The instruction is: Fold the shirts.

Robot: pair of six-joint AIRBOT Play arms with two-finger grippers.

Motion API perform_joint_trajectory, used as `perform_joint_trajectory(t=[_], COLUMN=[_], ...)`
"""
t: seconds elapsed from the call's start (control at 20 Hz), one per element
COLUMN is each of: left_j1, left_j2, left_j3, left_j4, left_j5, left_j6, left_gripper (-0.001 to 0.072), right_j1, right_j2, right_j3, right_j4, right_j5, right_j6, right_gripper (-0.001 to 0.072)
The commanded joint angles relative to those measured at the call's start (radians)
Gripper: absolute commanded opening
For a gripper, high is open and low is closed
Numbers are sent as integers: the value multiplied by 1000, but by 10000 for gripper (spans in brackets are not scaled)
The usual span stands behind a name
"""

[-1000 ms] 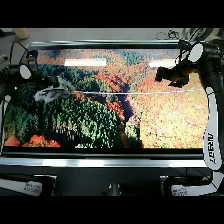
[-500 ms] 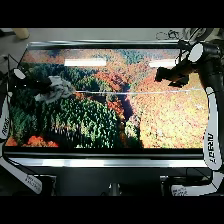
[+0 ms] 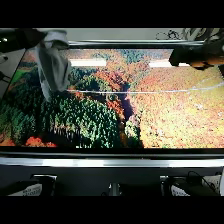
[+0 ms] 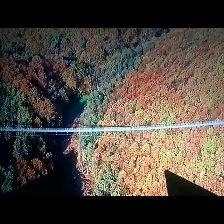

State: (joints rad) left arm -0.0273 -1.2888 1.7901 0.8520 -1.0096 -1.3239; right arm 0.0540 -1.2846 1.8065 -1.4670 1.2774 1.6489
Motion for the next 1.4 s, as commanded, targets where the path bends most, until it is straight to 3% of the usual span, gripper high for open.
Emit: perform_joint_trajectory(t=[0.0, 0.05, 0.15, 0.3, 0.35, 0.4, 0.45, 0.65, 0.75, 0.9, 1.05, 1.15, 1.35], left_j1=[-233, -306, -450, -667, -722, -765, -780, -617, -448, -156, 64, 141, 109], left_j2=[239, 249, 219, 61, -11, -88, -145, -103, -26, -5, -6, -13, -107], left_j3=[-119, -189, -370, -615, -650, -651, -625, -452, -398, -449, -643, -750, -811], left_j4=[114, 171, 195, 194, 192, 186, 186, 433, 533, 540, 516, 404, 264], left_j5=[10, 17, 76, 218, 233, 213, 151, -104, -152, -256, -217, -135, -27], left_j6=[-26, -87, -122, -219, -250, -262, -281, -274, -274, -274, -273, -242, -217], left_gripper=[20, 20, 20, 22, 93, 538, 720, 720, 720, 720, 720, 720, 720], right_j1=[0, 0, 0, 0, 0, 0, 0, 0, 0, 0, 0, 0, 0], right_j2=[178, 210, 243, 224, 208, 190, 171, 73, 37, 6, -4, -4, -4], right_j3=[0, 0, 0, -3, -3, -3, -3, -33, -136, -345, -526, -600, -674], right_j4=[-35, -39, -50, -67, -66, -66, -66, -48, 7, 138, 223, 240, 282], right_j5=[112, 160, 253, 365, 385, 399, 408, 443, 423, 342, 294, 274, 231], right_j6=[-12, -12, -11, -6, 7, 7, 7, 13, 13, -10, -51, -70, -105], right_gripper=[665, 665, 665, 666, 667, 667, 667, 668, 669, 670, 670, 670, 697])
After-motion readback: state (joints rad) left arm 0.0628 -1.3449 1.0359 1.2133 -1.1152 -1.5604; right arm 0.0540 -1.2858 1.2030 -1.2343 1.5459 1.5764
